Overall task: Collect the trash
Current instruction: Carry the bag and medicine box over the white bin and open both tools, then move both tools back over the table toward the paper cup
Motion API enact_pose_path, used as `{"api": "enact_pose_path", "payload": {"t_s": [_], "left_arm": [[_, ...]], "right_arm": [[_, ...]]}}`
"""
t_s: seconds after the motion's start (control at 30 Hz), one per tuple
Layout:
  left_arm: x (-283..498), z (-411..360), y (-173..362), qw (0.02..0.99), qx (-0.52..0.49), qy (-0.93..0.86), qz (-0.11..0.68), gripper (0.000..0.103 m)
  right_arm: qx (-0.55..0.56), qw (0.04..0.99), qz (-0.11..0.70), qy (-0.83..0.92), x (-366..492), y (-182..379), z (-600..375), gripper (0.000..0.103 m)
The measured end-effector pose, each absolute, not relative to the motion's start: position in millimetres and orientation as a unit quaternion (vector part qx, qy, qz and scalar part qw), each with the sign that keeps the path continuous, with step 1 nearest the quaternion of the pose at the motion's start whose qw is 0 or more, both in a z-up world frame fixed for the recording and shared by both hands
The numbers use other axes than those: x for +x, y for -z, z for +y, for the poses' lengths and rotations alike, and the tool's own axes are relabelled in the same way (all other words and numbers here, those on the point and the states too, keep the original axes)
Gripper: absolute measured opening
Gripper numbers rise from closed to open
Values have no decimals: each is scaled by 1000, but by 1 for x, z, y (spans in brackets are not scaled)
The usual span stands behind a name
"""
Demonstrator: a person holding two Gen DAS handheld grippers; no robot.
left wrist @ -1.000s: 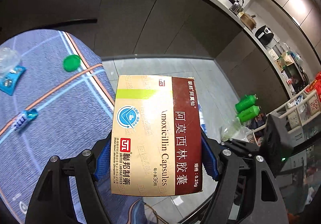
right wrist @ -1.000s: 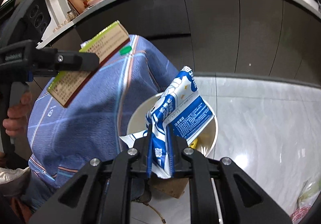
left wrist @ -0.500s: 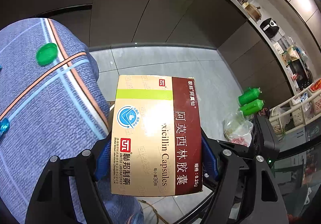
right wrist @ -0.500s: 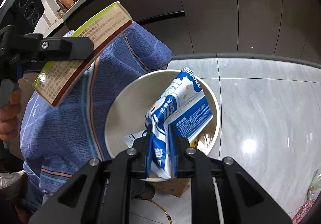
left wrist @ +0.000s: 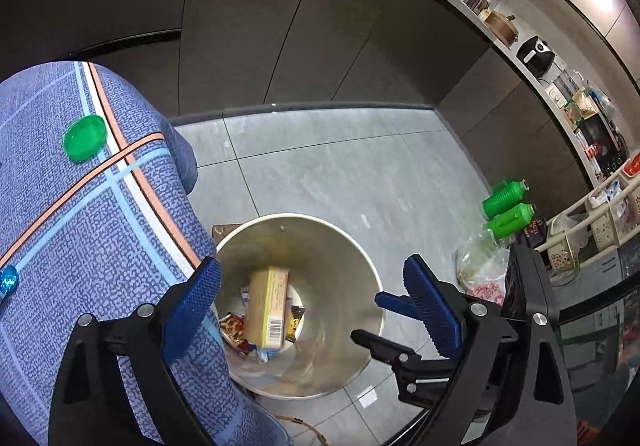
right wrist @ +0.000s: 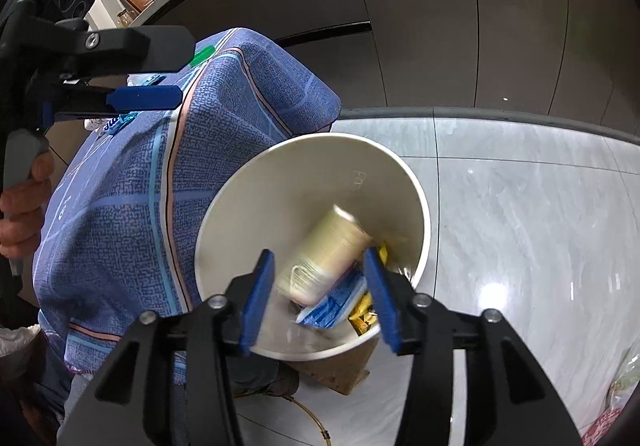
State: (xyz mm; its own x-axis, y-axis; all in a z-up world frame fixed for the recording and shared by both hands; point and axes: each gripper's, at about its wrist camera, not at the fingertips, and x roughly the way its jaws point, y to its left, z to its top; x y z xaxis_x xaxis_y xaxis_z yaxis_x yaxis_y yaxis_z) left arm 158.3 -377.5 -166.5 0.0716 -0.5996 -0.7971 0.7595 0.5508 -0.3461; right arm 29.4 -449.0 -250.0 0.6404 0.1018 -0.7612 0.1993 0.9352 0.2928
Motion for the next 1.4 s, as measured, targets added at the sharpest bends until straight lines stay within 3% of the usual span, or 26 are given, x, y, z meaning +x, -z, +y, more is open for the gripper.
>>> {"api": "enact_pose_path", "payload": {"t_s": [0.03, 0.13, 0.4, 0.97, 1.4], "left_arm": [[158, -377, 167, 729, 81, 465, 496, 94], [159, -375, 165, 736, 74, 456, 495, 94], [171, -356, 164, 745, 59, 433, 504, 94], [171, -296, 130, 788, 41, 379, 483, 95], [169, -180, 80, 854, -8, 313, 415, 95]], "right_arm": [[176, 889, 422, 27, 29, 250, -449, 53], [172, 891, 420, 27, 27, 249, -447, 62], [172, 895, 411, 32, 28, 243, -442, 99], [170, 900, 401, 33, 34, 207, -426, 100], [124, 920, 371, -5, 44, 155, -378, 100]]}}
